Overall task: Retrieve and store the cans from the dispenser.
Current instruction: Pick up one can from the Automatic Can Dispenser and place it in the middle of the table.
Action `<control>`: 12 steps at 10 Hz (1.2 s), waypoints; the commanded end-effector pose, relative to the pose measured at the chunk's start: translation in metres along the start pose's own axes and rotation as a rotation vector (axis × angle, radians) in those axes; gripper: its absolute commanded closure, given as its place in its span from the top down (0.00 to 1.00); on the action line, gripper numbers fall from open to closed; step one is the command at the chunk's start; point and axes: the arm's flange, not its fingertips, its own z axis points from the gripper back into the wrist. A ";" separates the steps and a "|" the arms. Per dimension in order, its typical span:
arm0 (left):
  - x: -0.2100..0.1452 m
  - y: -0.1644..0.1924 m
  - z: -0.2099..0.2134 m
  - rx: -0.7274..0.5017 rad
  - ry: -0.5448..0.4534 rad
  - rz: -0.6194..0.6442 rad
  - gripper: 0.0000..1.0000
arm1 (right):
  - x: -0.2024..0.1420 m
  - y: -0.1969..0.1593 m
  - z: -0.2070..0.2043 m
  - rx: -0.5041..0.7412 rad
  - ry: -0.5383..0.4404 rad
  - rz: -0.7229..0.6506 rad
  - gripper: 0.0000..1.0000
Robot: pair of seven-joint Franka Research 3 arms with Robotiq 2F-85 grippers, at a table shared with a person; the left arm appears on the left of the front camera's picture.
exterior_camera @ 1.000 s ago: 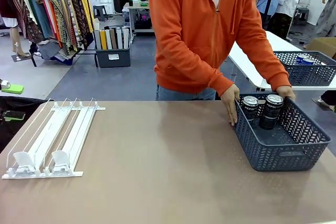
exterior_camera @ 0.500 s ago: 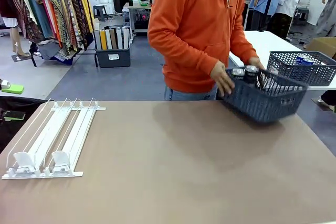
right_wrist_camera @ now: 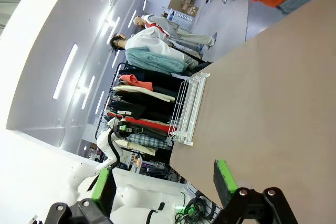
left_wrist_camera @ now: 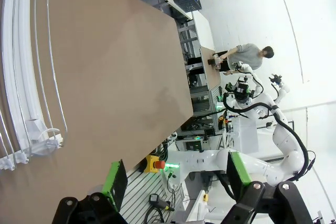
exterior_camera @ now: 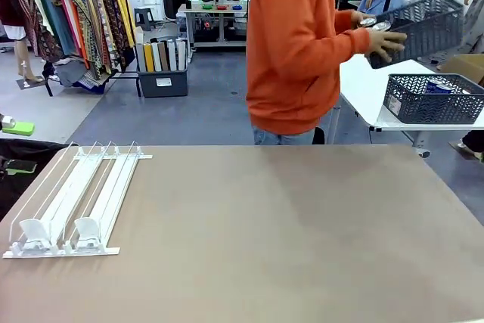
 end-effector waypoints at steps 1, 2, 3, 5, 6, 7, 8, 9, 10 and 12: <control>-0.001 0.001 0.001 0.000 0.010 -0.020 1.00 | 0.003 0.002 0.000 0.008 -0.003 0.015 1.00; -0.001 0.001 0.001 0.000 0.010 -0.020 1.00 | 0.003 0.002 0.000 0.008 -0.003 0.015 1.00; -0.001 0.001 0.001 0.000 0.010 -0.020 1.00 | 0.003 0.002 0.000 0.008 -0.003 0.015 1.00; -0.001 0.001 0.001 0.000 0.010 -0.020 1.00 | 0.003 0.002 0.000 0.008 -0.003 0.015 1.00; -0.001 0.001 0.001 0.000 0.010 -0.020 1.00 | 0.003 0.002 0.000 0.008 -0.003 0.015 1.00; -0.001 0.001 0.001 0.000 0.010 -0.020 1.00 | 0.003 0.002 0.000 0.008 -0.003 0.015 1.00; -0.001 0.001 0.001 0.000 0.010 -0.020 1.00 | 0.003 0.002 0.000 0.008 -0.003 0.015 1.00; -0.001 0.001 0.001 0.000 0.010 -0.020 1.00 | 0.003 0.002 0.000 0.008 -0.003 0.015 1.00; -0.001 0.001 0.001 0.000 0.010 -0.020 1.00 | 0.003 0.002 0.000 0.008 -0.003 0.015 1.00; -0.001 0.001 0.001 0.000 0.010 -0.020 1.00 | 0.003 0.002 0.000 0.008 -0.003 0.015 1.00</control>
